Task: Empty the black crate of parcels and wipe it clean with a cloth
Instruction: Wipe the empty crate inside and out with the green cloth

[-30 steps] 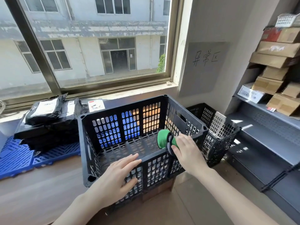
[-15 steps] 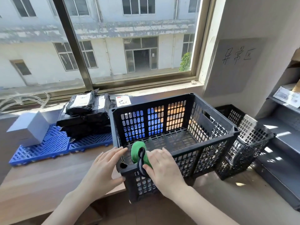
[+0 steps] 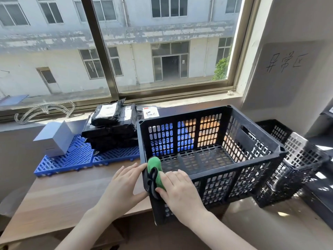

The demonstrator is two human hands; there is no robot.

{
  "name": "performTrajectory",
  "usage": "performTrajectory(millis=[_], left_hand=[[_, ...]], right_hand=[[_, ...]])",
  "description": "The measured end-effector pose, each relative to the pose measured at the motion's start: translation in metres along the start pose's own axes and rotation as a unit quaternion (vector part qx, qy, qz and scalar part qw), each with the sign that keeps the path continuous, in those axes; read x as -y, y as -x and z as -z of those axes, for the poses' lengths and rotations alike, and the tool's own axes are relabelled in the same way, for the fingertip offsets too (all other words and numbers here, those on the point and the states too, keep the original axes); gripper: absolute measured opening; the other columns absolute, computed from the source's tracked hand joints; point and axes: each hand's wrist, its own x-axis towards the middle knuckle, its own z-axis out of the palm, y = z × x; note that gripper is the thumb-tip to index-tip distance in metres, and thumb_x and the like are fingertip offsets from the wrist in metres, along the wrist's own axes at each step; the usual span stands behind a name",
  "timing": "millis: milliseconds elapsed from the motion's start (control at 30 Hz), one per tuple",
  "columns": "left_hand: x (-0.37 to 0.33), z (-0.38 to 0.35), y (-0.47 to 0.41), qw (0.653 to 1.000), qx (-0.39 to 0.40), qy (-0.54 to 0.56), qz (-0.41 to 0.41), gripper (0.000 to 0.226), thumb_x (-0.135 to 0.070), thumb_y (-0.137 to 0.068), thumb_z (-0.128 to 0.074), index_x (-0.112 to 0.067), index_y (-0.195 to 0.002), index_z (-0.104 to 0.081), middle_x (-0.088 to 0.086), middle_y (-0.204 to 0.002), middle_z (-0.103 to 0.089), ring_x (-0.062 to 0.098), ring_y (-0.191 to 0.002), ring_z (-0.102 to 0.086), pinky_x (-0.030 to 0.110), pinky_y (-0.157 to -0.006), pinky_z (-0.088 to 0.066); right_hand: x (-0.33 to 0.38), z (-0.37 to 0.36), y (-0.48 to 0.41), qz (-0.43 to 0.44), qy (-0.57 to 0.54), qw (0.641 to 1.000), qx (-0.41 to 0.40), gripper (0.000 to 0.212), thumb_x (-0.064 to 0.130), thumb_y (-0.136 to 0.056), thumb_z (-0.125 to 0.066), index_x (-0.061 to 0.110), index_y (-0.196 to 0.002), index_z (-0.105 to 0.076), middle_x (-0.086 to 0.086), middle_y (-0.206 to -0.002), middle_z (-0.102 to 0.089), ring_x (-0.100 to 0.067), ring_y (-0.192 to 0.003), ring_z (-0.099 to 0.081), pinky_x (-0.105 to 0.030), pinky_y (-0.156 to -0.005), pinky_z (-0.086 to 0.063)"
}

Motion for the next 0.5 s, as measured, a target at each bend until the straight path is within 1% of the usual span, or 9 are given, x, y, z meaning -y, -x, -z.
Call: performTrajectory(millis=[67,167,300,500], left_hand=[[-0.001,0.001,0.0,1.0,0.0,-0.017,0.0,0.078,-0.071,-0.077,-0.043,-0.031,-0.144,-0.04,-0.013,-0.139,-0.053,0.01,-0.138,-0.039,0.032,-0.116,-0.019],[-0.004,0.001,0.0,1.0,0.007,-0.025,0.005,0.072,-0.062,-0.075,-0.044,-0.032,-0.141,-0.044,-0.013,-0.135,-0.055,0.012,-0.132,-0.046,0.034,-0.114,-0.022],[-0.004,0.0,0.001,0.999,0.001,-0.034,-0.003,0.061,-0.058,-0.074,-0.045,-0.034,-0.129,-0.056,-0.015,-0.134,-0.055,0.009,-0.131,-0.048,0.036,-0.115,-0.023],[-0.004,-0.003,0.001,1.0,-0.006,-0.03,-0.008,0.061,-0.058,-0.073,-0.045,-0.032,-0.127,-0.059,-0.012,-0.135,-0.056,0.008,-0.132,-0.046,0.037,-0.115,-0.022]], right_hand=[[-0.016,0.006,0.006,0.018,0.007,1.0,-0.004,0.039,0.043,-0.095,-0.044,0.018,-0.122,-0.057,0.005,-0.102,-0.061,-0.017,-0.098,-0.058,-0.037,-0.102,-0.038],[-0.044,0.017,0.015,0.02,0.017,1.0,0.002,0.039,0.043,-0.095,-0.042,0.018,-0.122,-0.056,0.006,-0.105,-0.061,-0.017,-0.1,-0.058,-0.038,-0.103,-0.036],[-0.09,0.035,0.027,-0.005,0.032,0.999,0.028,0.041,0.043,-0.096,-0.038,0.018,-0.123,-0.055,0.006,-0.108,-0.061,-0.017,-0.105,-0.058,-0.04,-0.107,-0.033],[-0.154,0.064,0.047,-0.064,0.066,0.995,0.029,0.038,0.043,-0.095,-0.036,0.019,-0.12,-0.049,0.002,-0.111,-0.062,-0.018,-0.11,-0.055,-0.039,-0.109,-0.027]])
